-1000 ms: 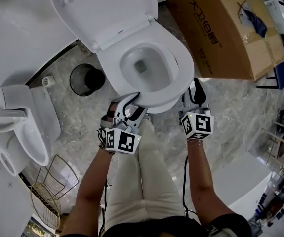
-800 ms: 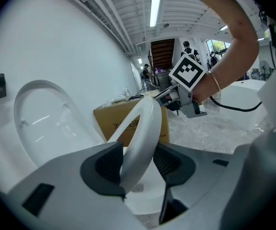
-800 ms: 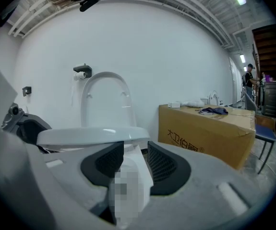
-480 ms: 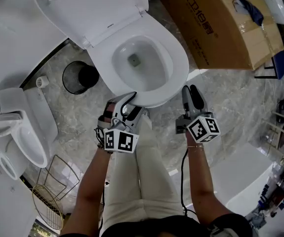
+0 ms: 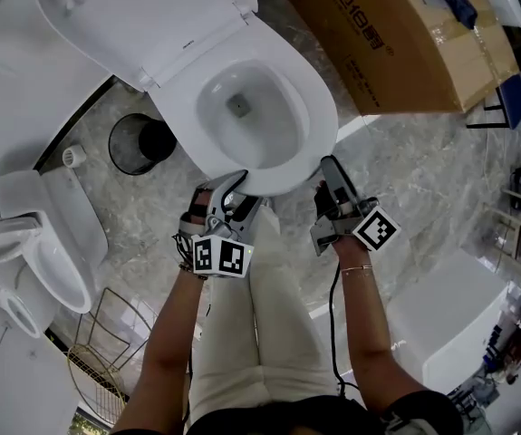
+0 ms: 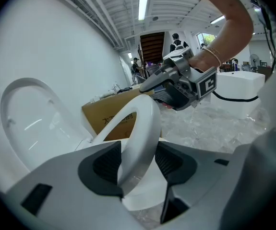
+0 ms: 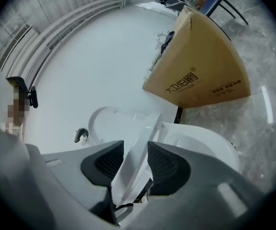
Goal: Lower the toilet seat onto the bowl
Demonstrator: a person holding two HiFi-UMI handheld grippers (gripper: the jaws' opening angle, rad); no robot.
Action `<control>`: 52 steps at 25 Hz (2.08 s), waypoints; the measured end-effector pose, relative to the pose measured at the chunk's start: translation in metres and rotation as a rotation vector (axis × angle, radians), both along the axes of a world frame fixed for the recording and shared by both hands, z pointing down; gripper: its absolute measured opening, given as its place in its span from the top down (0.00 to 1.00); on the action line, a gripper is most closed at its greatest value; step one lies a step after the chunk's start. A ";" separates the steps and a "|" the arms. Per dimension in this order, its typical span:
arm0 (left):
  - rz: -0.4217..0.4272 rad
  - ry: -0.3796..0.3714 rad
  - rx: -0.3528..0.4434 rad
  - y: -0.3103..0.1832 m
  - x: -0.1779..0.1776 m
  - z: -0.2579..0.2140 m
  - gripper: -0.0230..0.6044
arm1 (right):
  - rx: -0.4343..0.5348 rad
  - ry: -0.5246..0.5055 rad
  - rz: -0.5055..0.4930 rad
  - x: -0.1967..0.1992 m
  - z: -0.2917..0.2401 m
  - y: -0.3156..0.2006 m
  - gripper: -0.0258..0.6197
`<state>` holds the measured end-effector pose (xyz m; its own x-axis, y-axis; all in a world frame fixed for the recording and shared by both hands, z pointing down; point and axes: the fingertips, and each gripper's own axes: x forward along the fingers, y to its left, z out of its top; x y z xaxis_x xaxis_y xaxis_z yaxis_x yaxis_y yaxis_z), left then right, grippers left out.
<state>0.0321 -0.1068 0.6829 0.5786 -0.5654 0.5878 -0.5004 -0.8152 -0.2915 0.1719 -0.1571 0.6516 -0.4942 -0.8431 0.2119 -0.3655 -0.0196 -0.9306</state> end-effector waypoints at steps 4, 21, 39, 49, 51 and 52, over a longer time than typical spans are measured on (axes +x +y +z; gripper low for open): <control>0.012 0.001 -0.019 0.006 0.003 0.010 0.61 | -0.055 0.039 -0.005 0.002 0.015 0.005 0.74; -0.117 0.293 -0.207 0.012 -0.011 0.000 0.73 | -0.134 -0.002 0.046 0.011 0.058 0.022 0.77; -0.343 0.451 -0.253 -0.006 -0.051 0.021 0.96 | -0.221 -0.070 0.084 0.016 0.139 0.032 0.78; -0.199 0.347 -0.072 -0.013 -0.059 -0.008 0.96 | -0.294 -0.002 0.088 0.026 0.188 0.039 0.78; -0.190 0.341 -0.068 -0.012 -0.061 -0.010 0.96 | -0.291 -0.007 0.082 0.024 0.193 0.037 0.78; -0.205 0.356 -0.073 -0.012 -0.063 -0.012 0.96 | -0.303 -0.003 0.084 0.025 0.198 0.038 0.78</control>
<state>-0.0308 -0.1189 0.6713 0.6327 -0.6544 0.4140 -0.7139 -0.7001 -0.0158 0.1965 -0.1186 0.8494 -0.4265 -0.7796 0.4587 -0.3485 -0.3263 -0.8787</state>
